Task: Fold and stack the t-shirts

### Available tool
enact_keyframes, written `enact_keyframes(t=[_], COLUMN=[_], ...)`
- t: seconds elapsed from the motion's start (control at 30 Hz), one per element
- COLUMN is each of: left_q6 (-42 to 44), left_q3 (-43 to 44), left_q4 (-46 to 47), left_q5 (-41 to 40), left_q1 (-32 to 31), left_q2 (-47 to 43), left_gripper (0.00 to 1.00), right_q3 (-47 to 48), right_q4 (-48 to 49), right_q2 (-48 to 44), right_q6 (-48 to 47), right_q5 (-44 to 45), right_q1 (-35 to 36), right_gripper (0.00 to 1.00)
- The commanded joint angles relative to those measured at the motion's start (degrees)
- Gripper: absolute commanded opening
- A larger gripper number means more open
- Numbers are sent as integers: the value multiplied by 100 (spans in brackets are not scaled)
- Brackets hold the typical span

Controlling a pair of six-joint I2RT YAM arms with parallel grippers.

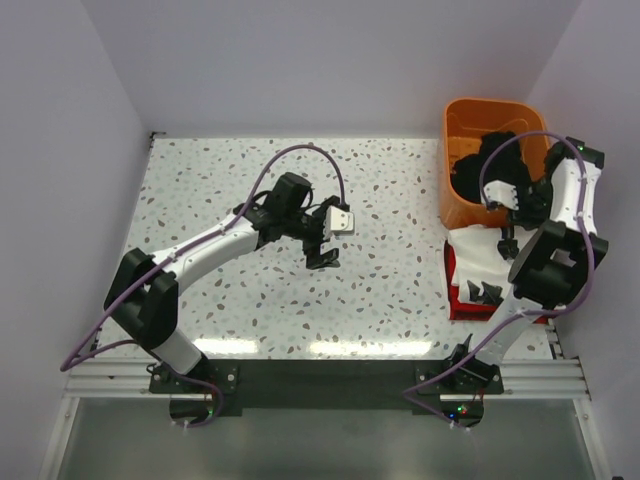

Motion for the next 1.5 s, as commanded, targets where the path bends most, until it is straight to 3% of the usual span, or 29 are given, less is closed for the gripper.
enact_keyframes(t=[0.0, 0.07, 0.27, 0.47, 0.63, 0.87, 1.0, 1.07, 1.23, 1.47], left_q6=[154, 93, 14, 207, 137, 75, 75, 84, 49, -74], left_q3=[185, 132, 26, 106, 79, 88, 114, 140, 53, -140], left_q4=[-144, -126, -3, -179, -161, -82, -56, -65, -56, 85], left_q5=[-40, -75, -93, -295, -356, -427, -427, -444, -427, -374], left_q1=[29, 29, 29, 38, 38, 38, 47, 38, 38, 38], left_q2=[-58, -110, -163, -190, -199, -137, -120, -119, -207, -365], left_gripper=[100, 100, 100, 100, 100, 100, 100, 100, 100, 100], right_q3=[448, 414, -465, 254, 176, 88, -105, -79, 316, -140], right_q4=[-692, -640, 933, 1118, 2012, 2963, 3403, 3282, 1586, 356], right_q2=[-90, -292, -426, 233, 305, 173, 76, -37, -503, -1224], right_q6=[-531, -461, -4, 953, 1297, 2086, 1984, 1852, 1220, 104], right_q5=[-167, -316, 69, 219, 377, 588, 598, 414, -316, -651], right_q1=[-33, -15, 46, 266, 362, 521, 521, 521, 433, 328], right_gripper=[51, 50, 46, 43, 42, 56, 72, 76, 79, 79])
